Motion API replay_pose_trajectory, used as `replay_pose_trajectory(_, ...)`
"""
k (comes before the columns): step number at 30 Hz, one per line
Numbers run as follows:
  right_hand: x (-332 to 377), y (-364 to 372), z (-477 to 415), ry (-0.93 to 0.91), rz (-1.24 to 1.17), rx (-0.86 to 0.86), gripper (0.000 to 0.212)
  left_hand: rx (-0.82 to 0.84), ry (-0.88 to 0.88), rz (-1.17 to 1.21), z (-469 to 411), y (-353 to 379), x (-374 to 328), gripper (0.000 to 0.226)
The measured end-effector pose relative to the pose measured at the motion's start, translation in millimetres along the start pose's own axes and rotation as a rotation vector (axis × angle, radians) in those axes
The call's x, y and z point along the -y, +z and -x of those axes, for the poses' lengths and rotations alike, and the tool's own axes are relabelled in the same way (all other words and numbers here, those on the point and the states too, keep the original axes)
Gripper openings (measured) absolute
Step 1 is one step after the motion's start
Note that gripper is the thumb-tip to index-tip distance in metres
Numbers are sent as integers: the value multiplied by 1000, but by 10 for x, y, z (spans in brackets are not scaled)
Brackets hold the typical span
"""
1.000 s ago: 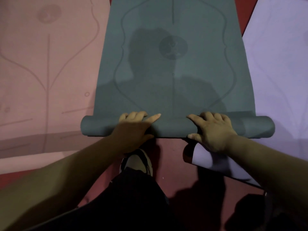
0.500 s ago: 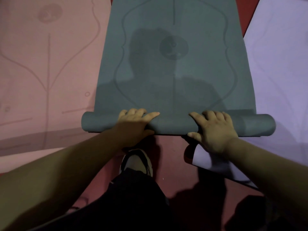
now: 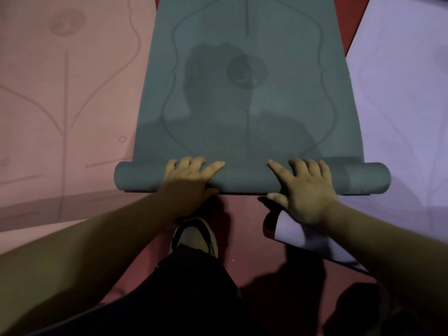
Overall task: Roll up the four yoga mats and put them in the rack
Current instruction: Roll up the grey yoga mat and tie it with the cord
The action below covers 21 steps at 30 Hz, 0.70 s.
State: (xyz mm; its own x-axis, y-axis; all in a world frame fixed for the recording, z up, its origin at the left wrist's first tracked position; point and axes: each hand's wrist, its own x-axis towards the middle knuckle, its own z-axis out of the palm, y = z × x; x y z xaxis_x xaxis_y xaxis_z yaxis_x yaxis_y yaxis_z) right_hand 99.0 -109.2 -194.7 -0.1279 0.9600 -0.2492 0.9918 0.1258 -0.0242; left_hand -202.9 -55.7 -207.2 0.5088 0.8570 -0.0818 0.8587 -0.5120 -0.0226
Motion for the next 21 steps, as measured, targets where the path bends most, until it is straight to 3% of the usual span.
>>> replay_pose_trajectory(7, -10, -96, -131, 51, -12, 96, 84, 203, -27, 72, -154, -120, 80, 76)
replay_pose_trajectory(11, -55, -172, -240, 46, -14, 150, 88, 10, -30, 15, -26, -37, -21, 92)
replay_pose_trajectory(14, -68, -171, -270, 33, -10, 166, 90, -2, -72, -25, 1, -4, -80, 96)
replay_pose_trajectory(18, -66, -90, -195, 42, -10, 54, 87, 6, -55, 10, -86, -29, -28, 83)
replay_pose_trajectory(21, -85, 9, -117, 60, -21, -59, 80, 180, -75, 19, -213, -118, 52, 78)
